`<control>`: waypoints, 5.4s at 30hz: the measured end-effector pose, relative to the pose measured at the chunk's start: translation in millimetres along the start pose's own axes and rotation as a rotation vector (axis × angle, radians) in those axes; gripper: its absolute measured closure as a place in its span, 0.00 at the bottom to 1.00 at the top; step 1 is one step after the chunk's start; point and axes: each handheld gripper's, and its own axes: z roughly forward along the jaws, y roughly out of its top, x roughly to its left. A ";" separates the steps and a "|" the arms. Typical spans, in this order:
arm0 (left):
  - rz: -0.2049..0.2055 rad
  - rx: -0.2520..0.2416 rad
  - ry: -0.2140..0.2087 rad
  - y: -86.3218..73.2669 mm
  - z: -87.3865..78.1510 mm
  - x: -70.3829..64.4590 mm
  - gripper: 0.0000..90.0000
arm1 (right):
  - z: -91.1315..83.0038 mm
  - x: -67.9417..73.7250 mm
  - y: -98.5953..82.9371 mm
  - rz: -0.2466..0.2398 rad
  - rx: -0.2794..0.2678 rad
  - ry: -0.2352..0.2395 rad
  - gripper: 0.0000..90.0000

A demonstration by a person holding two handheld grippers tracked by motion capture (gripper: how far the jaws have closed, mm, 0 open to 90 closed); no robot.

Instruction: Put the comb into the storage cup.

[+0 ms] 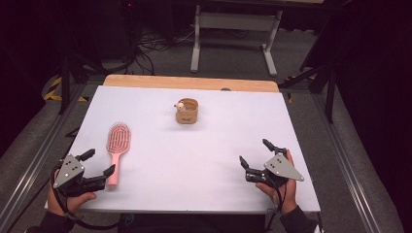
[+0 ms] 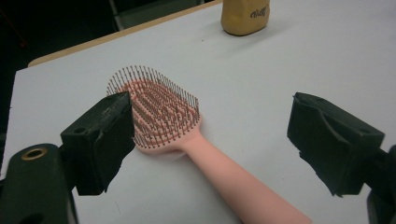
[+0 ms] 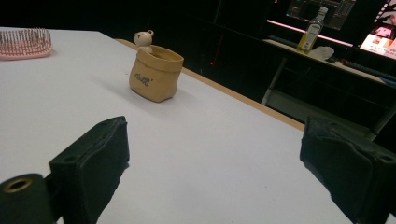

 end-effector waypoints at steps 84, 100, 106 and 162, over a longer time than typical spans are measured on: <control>-0.266 0.609 0.077 26.2 79.0 21.2 0.77 | 25.6 -1.3 -18.6 0.015 0.252 0.039 0.11; -0.190 0.473 0.136 33.4 71.4 15.6 0.77 | 23.7 -1.4 -18.2 0.005 0.237 0.041 0.11; -0.146 0.391 0.157 39.0 65.2 8.6 0.77 | 23.7 -1.5 -18.3 0.007 0.232 0.040 0.11; 0.080 -0.136 0.104 80.8 66.7 -52.2 0.77 | 84.0 3.8 78.7 0.133 0.022 0.263 0.11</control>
